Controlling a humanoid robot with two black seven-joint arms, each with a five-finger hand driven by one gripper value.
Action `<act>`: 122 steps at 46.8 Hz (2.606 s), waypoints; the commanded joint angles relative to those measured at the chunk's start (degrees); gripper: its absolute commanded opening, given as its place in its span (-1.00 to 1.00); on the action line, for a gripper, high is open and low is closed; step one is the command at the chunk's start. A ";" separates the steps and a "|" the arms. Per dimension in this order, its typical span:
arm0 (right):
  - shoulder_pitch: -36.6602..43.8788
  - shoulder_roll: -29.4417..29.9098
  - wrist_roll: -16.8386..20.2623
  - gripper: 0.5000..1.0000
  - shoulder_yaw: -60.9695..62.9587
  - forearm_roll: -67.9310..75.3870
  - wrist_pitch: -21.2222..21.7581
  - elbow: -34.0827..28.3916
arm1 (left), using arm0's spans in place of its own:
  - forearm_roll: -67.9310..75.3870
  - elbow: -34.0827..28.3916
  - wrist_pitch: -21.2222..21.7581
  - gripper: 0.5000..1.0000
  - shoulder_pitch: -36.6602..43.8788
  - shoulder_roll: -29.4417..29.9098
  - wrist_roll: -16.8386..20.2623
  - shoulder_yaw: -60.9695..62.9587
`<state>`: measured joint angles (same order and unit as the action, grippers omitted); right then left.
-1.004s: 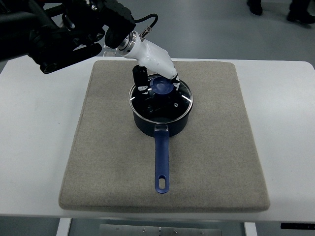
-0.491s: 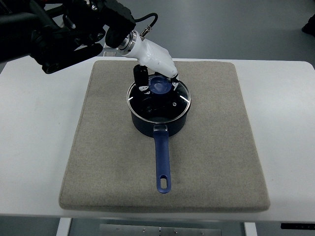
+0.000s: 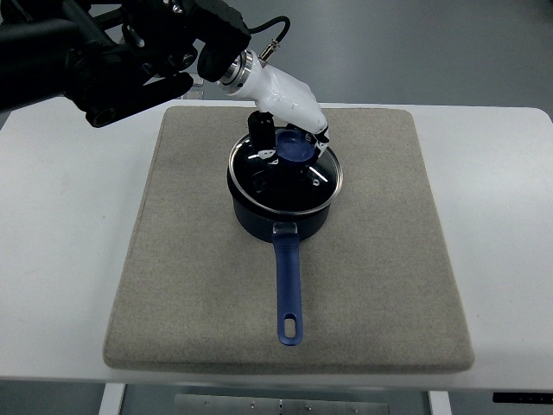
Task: Open pot lid and place left with left hand
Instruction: 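Lift the glass lid off the saucepan with the left hand, then carry the lid beside the pot and lower it onto the mat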
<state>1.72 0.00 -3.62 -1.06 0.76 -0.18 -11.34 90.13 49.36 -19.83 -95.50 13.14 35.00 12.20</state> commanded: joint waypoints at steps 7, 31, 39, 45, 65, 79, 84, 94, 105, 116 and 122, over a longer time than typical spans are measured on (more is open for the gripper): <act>-0.05 0.00 -0.07 0.67 0.00 0.03 0.00 0.00 | -0.04 -0.05 -0.03 -1.00 -0.12 0.04 0.00 -0.07; -0.05 0.00 0.01 0.67 0.00 0.03 0.00 0.00 | -0.04 -0.49 -0.03 -1.00 -0.92 2.06 0.00 -3.67; 0.03 0.00 0.01 0.67 0.00 0.03 0.00 0.00 | -0.48 -1.02 0.23 -1.00 -1.00 5.75 0.00 -4.02; -0.05 0.00 0.01 0.67 0.00 0.03 0.00 0.00 | -1.97 -1.81 0.23 -1.00 -1.09 9.44 0.00 -4.02; -0.05 0.00 -0.07 0.67 0.00 0.03 0.00 0.00 | -3.64 -3.66 1.28 -1.00 0.14 17.97 0.00 -3.94; -0.05 0.00 0.01 0.67 0.00 0.03 0.00 0.00 | -4.96 -3.39 2.17 -1.00 1.10 26.31 0.00 -3.67; 0.03 0.00 0.01 0.67 0.00 0.03 0.00 0.00 | -5.75 -3.66 2.96 -1.00 2.16 26.93 0.00 -3.76; -0.05 0.00 0.01 0.67 0.00 0.03 0.00 0.00 | -5.84 -4.98 3.40 -1.00 5.32 27.02 0.00 -3.50; 0.03 0.00 0.01 0.67 0.00 -0.05 0.00 0.00 | -5.14 -5.15 6.12 -1.00 9.80 26.41 0.00 -2.88; 0.03 0.00 0.01 0.67 0.00 0.03 0.00 0.00 | -4.88 -5.07 8.41 -1.00 13.06 26.32 0.00 -2.79; -0.05 0.00 0.01 0.67 0.00 0.03 0.00 0.00 | -4.88 -5.33 8.49 -1.00 14.64 24.30 0.00 -2.79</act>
<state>1.73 0.00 -3.60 -1.06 0.72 -0.18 -11.33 85.26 44.14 -11.34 -81.58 38.86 34.99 9.41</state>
